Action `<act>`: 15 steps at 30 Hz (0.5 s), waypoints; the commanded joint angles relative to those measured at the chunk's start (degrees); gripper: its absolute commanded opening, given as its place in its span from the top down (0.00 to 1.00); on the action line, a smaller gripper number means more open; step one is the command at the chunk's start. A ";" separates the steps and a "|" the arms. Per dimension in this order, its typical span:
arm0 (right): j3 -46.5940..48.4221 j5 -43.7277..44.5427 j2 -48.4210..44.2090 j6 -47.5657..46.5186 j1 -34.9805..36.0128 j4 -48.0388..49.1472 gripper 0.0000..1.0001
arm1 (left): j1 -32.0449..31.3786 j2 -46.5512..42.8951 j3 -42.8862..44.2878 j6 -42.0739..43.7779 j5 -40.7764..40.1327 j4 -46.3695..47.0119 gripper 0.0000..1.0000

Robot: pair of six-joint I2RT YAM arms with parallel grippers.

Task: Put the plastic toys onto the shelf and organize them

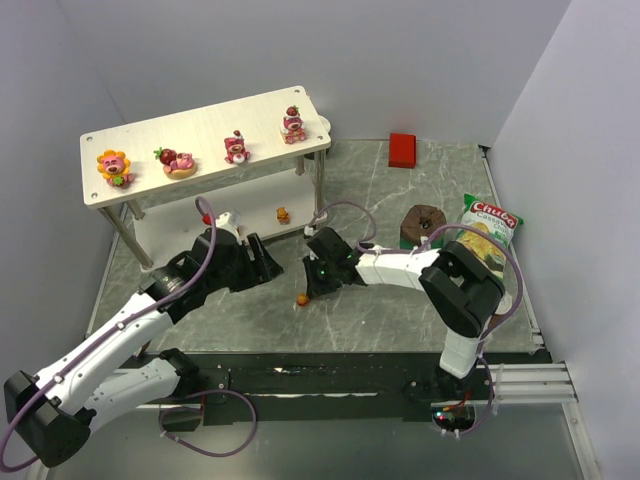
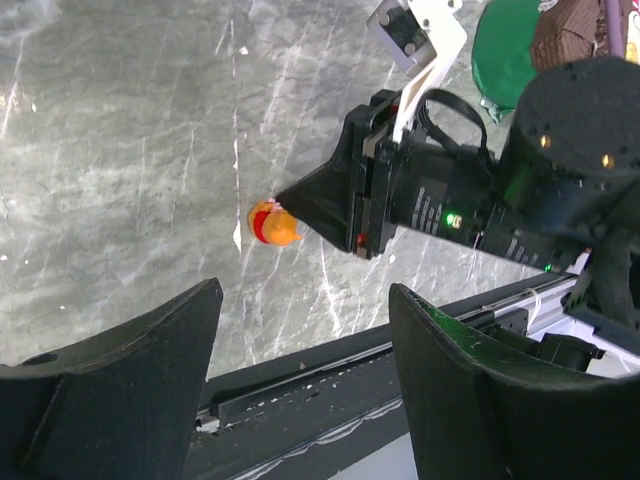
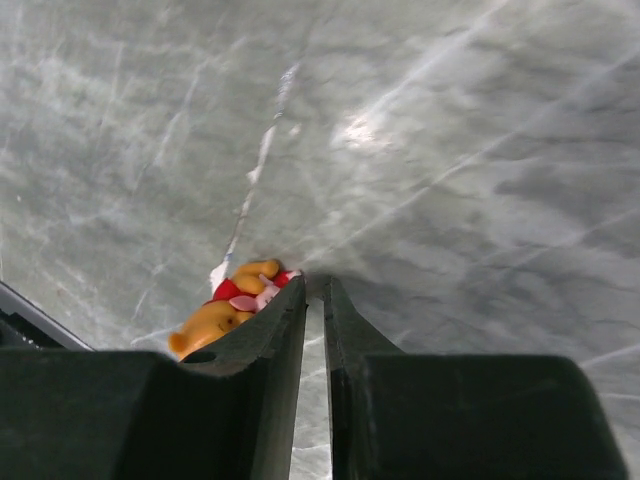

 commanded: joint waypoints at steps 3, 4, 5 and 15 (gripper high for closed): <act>-1.22 -0.29 1.26 3.80 4.16 -1.14 0.81 | -0.45 0.26 -1.17 -2.50 0.33 -1.15 0.26; -1.13 0.15 1.26 4.25 4.43 -1.24 0.81 | -0.45 0.26 -1.34 -2.76 0.42 -1.76 0.26; -1.30 0.59 1.17 4.69 4.87 -1.50 0.81 | -0.45 0.18 -1.43 -2.94 0.51 -2.11 0.25; -2.54 2.00 0.29 11.89 8.91 -2.73 0.83 | -0.45 -2.02 -3.54 -5.31 0.69 -5.54 0.24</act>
